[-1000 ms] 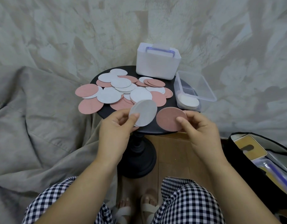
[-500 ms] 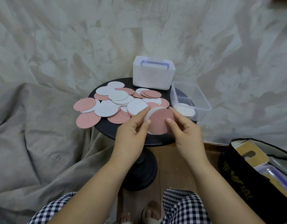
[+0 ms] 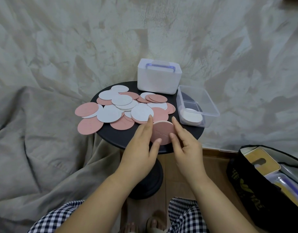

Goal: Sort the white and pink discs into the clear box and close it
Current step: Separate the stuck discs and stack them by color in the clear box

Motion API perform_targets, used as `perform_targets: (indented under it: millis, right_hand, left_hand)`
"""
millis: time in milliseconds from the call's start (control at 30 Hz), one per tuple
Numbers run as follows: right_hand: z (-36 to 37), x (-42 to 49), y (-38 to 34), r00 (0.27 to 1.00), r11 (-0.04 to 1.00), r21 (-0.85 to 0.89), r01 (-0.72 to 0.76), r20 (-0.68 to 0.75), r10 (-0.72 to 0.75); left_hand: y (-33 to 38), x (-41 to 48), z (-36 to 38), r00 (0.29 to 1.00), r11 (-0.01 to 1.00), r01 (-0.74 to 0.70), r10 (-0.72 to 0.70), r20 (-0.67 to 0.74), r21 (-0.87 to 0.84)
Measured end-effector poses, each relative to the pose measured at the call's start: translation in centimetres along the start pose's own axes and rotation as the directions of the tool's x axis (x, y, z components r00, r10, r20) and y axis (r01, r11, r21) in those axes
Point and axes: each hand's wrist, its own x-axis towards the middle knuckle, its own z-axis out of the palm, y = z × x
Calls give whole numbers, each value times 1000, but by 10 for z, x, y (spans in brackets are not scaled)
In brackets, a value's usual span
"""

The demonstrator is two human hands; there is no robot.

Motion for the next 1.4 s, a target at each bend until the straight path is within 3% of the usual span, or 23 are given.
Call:
perform_targets:
  millis: [100,200,400,567,867,1167,1400]
  right_hand:
    - [-2,-1,-3,1000,1000,17,2,1,-2]
    - [-6,1,-10,998,992,105,-64,15,62]
    - [-7,3,-13,992,976,176,-125,9,125]
    - [-6,3,-10,996,991,131,-38,-71,47]
    - [-4,2,-7,992,996,81,38,-122,-28]
    - [-20,16,-6,991,963,239,-125,-17,133]
    - [-90,96,-1,947,912,271,-307,182,264]
  left_hand:
    - [3,-2,-1,997,997,-4,-1,-77,-72]
    - [7,-3,-5,980,973,87,-122,-158,-212]
    - [7,-6,-7,960,963,67,-134,-247,-262]
    - [1,-5,-7,914,966,16,-119,-389,-258]
    - [0,-5,-3,883,958,-27,-111,-456,-286]
    - [4,9,-6,909,947,24,-154,-388,-320]
    - [29,76,-1,961,838,160,-254,-113,-521]
